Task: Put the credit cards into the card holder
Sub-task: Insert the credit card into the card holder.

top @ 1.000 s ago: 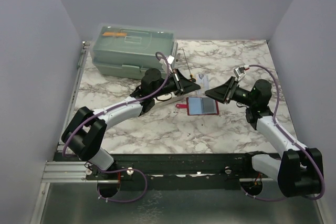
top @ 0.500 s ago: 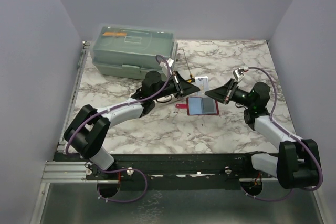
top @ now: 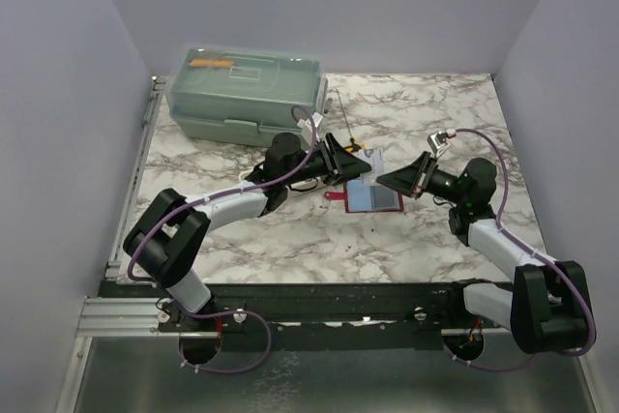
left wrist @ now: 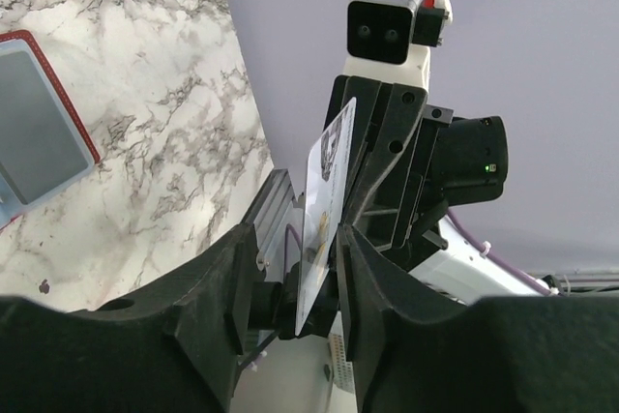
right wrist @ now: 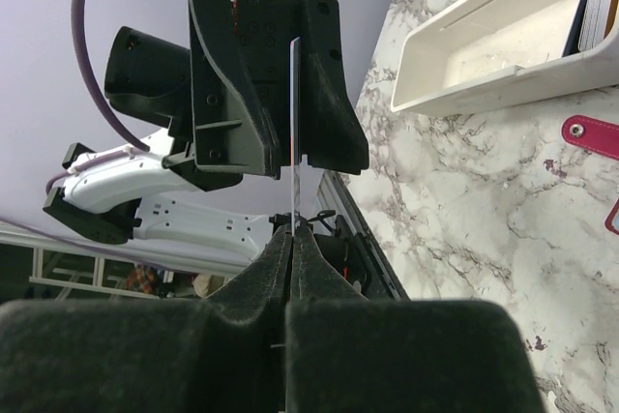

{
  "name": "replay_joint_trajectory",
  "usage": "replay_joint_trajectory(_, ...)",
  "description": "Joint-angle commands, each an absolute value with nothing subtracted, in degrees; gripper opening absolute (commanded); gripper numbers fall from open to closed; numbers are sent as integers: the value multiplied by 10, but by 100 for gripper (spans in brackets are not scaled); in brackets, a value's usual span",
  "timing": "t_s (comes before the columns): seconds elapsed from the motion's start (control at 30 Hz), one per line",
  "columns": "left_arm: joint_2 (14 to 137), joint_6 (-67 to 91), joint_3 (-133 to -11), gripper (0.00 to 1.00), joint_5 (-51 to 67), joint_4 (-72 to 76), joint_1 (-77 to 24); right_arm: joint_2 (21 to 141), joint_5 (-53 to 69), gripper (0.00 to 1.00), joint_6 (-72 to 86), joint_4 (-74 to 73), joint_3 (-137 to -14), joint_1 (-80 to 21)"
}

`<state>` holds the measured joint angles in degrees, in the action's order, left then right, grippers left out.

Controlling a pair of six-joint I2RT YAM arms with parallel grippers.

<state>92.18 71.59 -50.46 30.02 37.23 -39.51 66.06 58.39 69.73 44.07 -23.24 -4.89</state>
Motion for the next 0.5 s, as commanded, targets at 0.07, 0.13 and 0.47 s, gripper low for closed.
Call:
replay_joint_trajectory(0.07, 907, 711, -502, 46, 298, 366, -395, 654, 599, 0, 669, 428, -241, -51)
replay_joint_trajectory(0.13, 908, 707, -504, 49, 291, 338, -392, 646, 587, 0, 615, 326, -261, -47)
replay_joint_trajectory(0.47, 958, 529, -621, 51, 181, -30, -429, 783, 459, 0, 210, -248, -449, -19)
